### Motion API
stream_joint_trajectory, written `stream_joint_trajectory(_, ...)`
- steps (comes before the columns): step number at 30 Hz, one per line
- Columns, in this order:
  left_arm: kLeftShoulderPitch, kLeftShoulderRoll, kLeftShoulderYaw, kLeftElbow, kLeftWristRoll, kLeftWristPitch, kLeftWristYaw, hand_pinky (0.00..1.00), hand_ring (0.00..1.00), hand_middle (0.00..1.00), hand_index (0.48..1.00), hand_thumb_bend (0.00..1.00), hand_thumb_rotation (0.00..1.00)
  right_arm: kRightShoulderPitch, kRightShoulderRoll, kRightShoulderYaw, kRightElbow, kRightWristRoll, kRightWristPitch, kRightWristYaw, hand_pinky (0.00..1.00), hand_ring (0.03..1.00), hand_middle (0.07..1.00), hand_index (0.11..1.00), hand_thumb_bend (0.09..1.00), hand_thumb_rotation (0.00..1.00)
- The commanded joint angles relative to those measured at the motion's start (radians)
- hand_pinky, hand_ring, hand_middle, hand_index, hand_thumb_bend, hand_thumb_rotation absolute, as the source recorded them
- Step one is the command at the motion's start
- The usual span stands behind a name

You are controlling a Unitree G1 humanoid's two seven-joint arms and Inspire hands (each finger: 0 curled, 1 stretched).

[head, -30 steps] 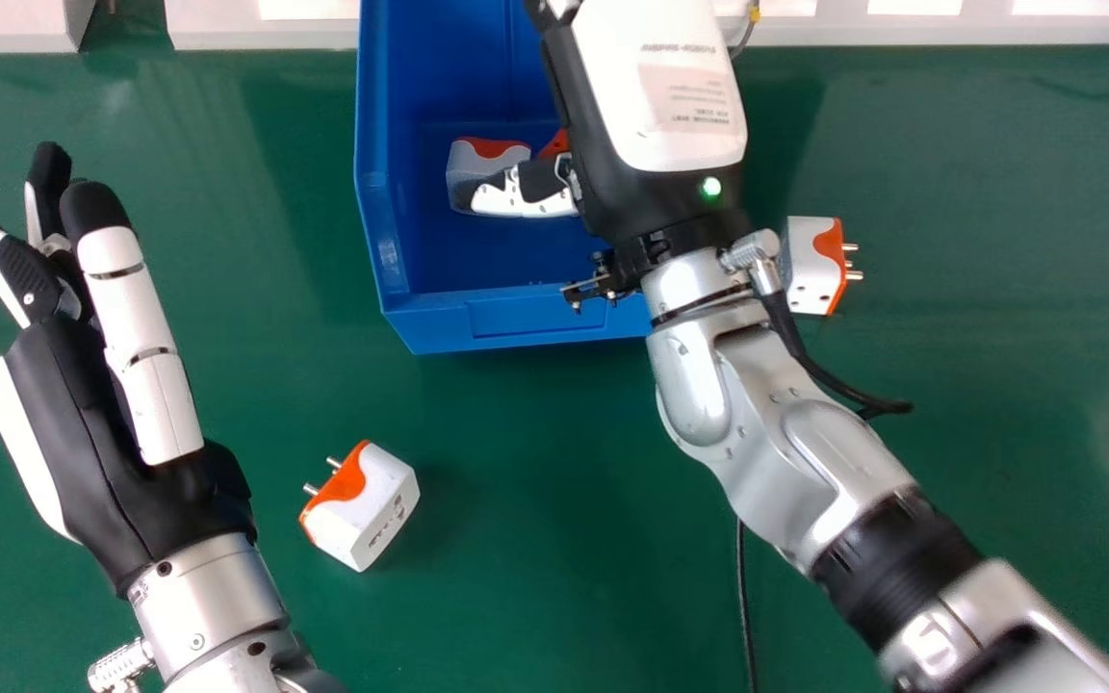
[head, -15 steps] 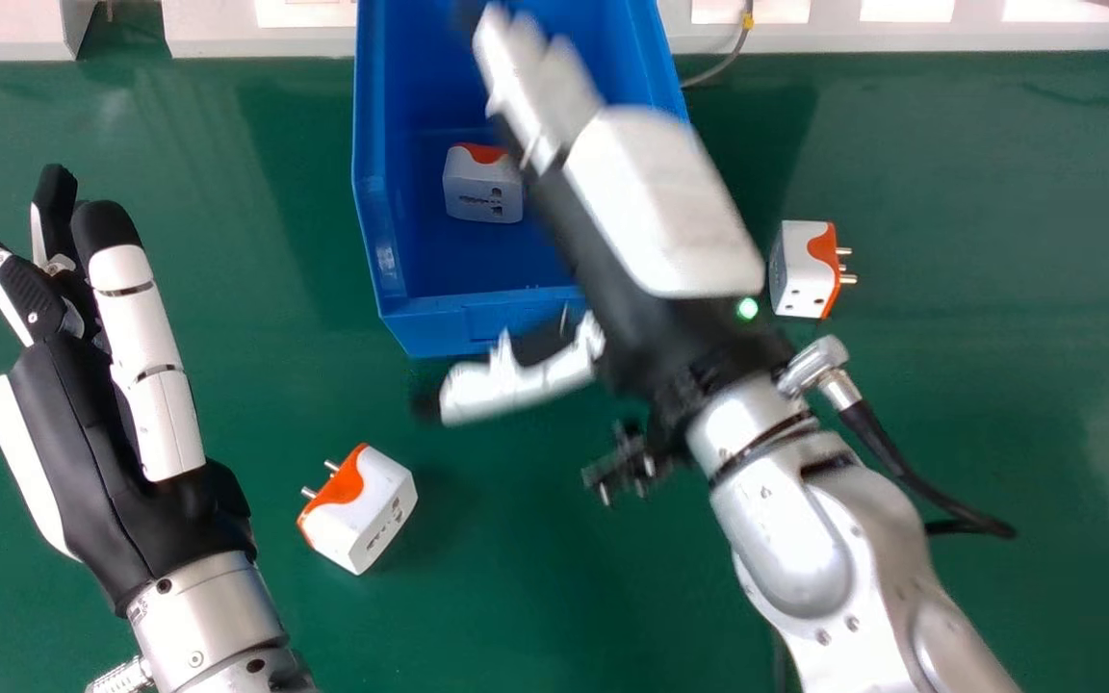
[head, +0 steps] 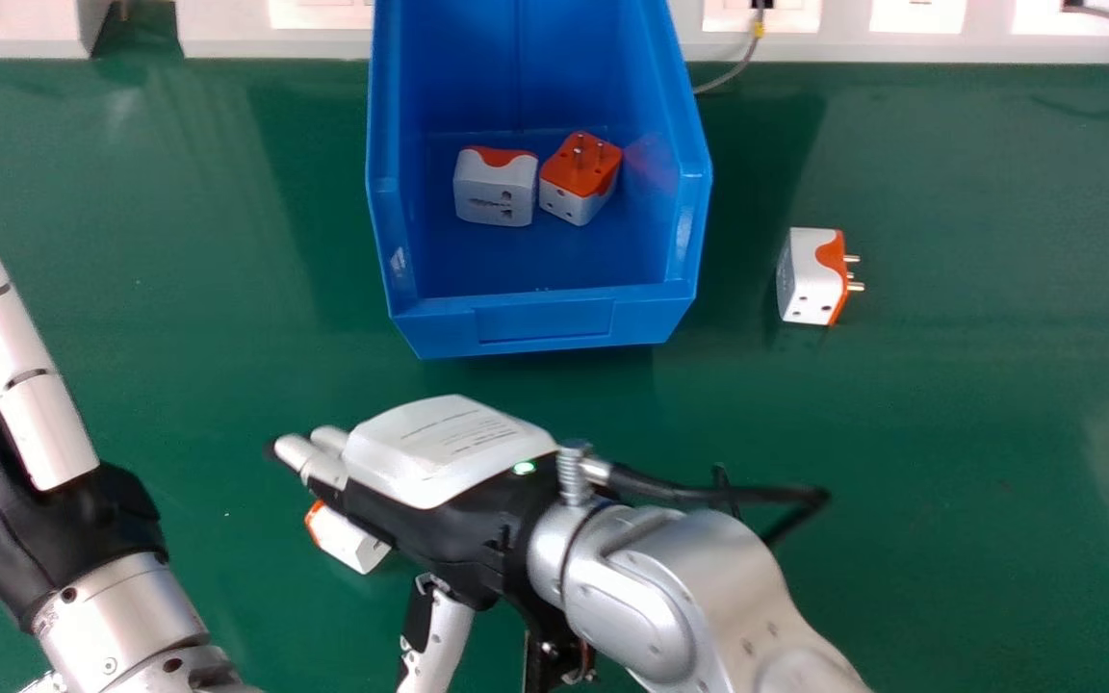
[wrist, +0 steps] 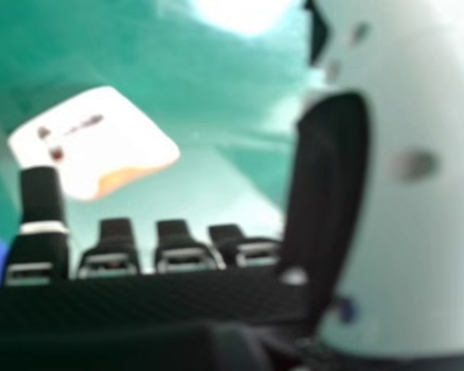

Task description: Pick all objects and put in blue box

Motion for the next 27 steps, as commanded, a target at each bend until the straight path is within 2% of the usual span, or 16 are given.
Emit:
stream_joint_trajectory(1,0.010,-0.069,-0.008,-0.021,0.014,-0.015,-0.012,0.98,1.00,1.00,0.995,0.56,0.85,-0.054,0.037,-0.007,0.062,0.035,-0.046,-0.036,0.77,0.995,1.000,1.000,0.996,0.20)
stream_joint_trajectory(4,0.017,-0.064,-0.016,-0.017,0.012,-0.020,-0.028,0.98,1.00,1.00,0.982,0.57,0.85,-0.098,0.059,-0.007,0.170,0.065,-0.093,-0.080,0.82,0.999,1.000,0.989,1.000,0.17)
stream_joint_trajectory(9,0.021,-0.072,-0.021,-0.022,0.018,-0.018,-0.035,0.98,1.00,0.99,0.973,0.57,0.86,-0.155,0.065,0.000,0.296,0.068,-0.187,-0.210,0.83,1.000,1.000,0.971,0.971,0.15)
stream_joint_trajectory(12,0.020,-0.078,-0.024,-0.025,0.019,-0.016,-0.030,0.98,1.00,0.99,0.971,0.58,0.85,-0.191,0.060,0.005,0.374,0.062,-0.244,-0.275,0.81,1.000,1.000,0.946,0.944,0.15)
stream_joint_trajectory(15,0.019,-0.078,-0.029,-0.029,0.022,-0.009,-0.029,0.98,1.00,1.00,0.969,0.57,0.86,-0.226,0.056,0.010,0.467,0.063,-0.297,-0.321,0.79,1.000,1.000,0.901,0.917,0.12)
stream_joint_trajectory(18,0.015,-0.081,-0.030,-0.031,0.016,-0.002,-0.027,0.99,1.00,1.00,0.970,0.57,0.87,-0.257,0.053,0.034,0.555,0.040,-0.341,-0.373,0.78,1.000,1.000,0.888,0.907,0.10)
stream_joint_trajectory(19,0.012,-0.083,-0.032,-0.032,0.016,0.000,-0.025,0.99,1.00,1.00,0.970,0.57,0.86,-0.270,0.056,0.048,0.589,0.028,-0.352,-0.388,0.77,0.994,0.998,0.866,0.873,0.05)
stream_joint_trajectory(23,0.002,-0.086,-0.031,-0.030,0.011,0.004,-0.020,1.00,1.00,0.99,0.965,0.57,0.85,-0.294,0.067,0.090,0.703,-0.015,-0.411,-0.521,0.71,0.954,0.970,0.824,0.846,0.04)
stream_joint_trajectory(26,-0.003,-0.085,-0.030,-0.034,0.014,0.014,-0.013,0.99,1.00,0.99,0.960,0.58,0.85,-0.302,0.085,0.110,0.776,-0.037,-0.437,-0.620,0.65,0.901,0.935,0.771,0.823,0.01)
stream_joint_trajectory(27,-0.006,-0.085,-0.030,-0.033,0.009,0.016,-0.013,0.99,1.00,0.99,0.959,0.58,0.85,-0.302,0.092,0.111,0.798,-0.038,-0.447,-0.662,0.64,0.898,0.933,0.765,0.821,0.01)
